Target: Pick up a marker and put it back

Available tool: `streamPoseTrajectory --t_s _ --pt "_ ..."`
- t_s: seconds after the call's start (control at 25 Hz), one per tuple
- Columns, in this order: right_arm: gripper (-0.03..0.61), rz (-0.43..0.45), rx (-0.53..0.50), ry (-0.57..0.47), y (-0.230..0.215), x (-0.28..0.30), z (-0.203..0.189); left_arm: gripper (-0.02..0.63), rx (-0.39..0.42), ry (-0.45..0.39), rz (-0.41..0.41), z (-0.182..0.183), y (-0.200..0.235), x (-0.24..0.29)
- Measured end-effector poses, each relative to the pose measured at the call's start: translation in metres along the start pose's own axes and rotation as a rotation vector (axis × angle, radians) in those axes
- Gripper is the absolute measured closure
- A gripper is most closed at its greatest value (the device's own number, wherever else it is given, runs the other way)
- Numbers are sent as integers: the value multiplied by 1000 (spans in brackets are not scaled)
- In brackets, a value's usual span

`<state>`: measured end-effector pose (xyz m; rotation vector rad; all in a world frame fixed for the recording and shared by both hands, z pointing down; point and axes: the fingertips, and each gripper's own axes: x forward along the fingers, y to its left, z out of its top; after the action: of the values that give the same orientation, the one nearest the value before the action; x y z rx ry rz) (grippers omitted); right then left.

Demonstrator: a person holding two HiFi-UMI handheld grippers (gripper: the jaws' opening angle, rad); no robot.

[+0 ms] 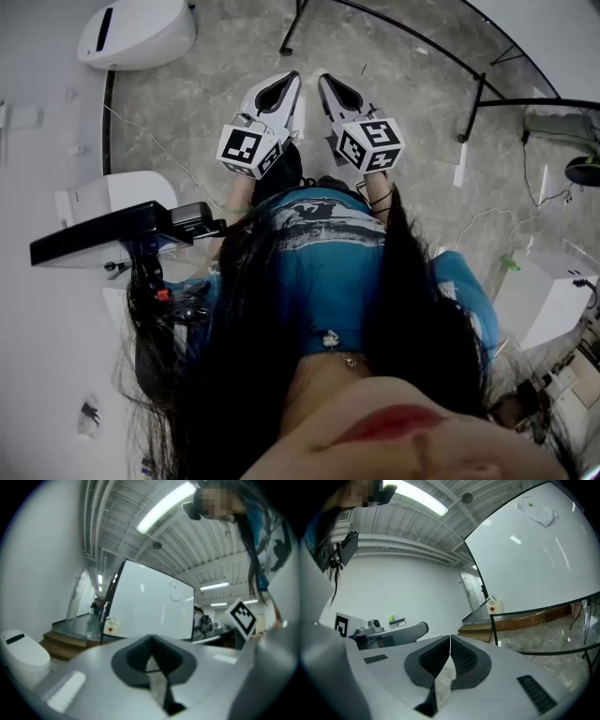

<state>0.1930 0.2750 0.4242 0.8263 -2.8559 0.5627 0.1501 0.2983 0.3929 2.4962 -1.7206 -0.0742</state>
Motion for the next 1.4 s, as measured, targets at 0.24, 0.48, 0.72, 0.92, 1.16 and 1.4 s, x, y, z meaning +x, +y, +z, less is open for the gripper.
streamPoseTrajectory --t_s 0.24,0.48,0.72,0.92,1.16,1.4 --pt "566 -67 47 -17 -7 77 23 611 -11 -4 -31 18 87 18" --pt "566 -149 78 -23 -14 145 27 611 -86 -14 -61 17 181 28" --pt "566 -181 96 -33 -12 143 24 611 -113 -29 -84 19 204 32" --pt "566 -226 92 -43 -31 132 38 611 -120 -30 -132 26 192 55" --pt "566 -230 103 -50 -91 173 67 611 -112 2 -155 26 214 126" --pt "565 -201 98 -60 -151 228 97 611 -43 11 -105 31 259 187"
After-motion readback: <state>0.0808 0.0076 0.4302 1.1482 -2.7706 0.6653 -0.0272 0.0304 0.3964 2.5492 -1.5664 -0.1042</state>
